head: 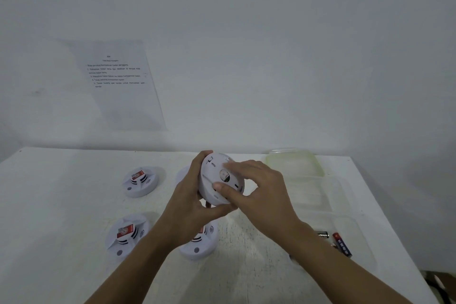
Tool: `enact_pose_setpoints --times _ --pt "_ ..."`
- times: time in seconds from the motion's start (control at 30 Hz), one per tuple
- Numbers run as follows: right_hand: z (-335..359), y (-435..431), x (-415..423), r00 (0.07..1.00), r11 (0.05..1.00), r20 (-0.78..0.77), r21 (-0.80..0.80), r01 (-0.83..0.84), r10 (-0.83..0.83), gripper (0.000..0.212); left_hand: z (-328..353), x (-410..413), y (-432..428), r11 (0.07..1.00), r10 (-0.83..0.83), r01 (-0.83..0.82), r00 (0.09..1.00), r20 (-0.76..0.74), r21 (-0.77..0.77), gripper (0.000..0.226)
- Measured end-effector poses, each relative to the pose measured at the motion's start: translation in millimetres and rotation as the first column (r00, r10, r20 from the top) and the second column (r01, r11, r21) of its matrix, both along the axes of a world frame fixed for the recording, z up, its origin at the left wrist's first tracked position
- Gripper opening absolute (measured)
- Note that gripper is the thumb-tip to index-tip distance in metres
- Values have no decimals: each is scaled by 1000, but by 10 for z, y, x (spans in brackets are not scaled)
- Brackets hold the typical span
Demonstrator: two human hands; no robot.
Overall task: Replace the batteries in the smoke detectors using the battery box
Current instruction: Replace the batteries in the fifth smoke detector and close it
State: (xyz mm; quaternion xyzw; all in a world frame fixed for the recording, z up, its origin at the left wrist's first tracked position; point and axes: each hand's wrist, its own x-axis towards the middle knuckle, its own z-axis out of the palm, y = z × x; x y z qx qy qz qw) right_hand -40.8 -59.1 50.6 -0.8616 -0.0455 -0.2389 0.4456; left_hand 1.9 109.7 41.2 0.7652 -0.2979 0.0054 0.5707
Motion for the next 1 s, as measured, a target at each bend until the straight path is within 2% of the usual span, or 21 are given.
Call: enact_pose_setpoints --times 0.1,0.37,0.57,0.77,1.0 --pt "65 -8 13 997 996 -67 82 -31 36 51 31 15 2 1000 11 -11 1000 2 2 92" --pt "146 -33 22 991 992 -121 119 -40 55 53 -26 8 18 999 12 -13 1000 20 39 89" --pt "148 31 56 996 994 -84 108 14 -4 52 -86 -3 22 998 17 -20 999 41 51 92" --pt "169 53 79 999 996 -49 92 -5 9 59 -6 3 65 995 49 -61 988 144 82 88" --pt "186 5 85 997 989 16 128 -73 72 42 97 -4 55 993 18 -39 982 187 111 86"
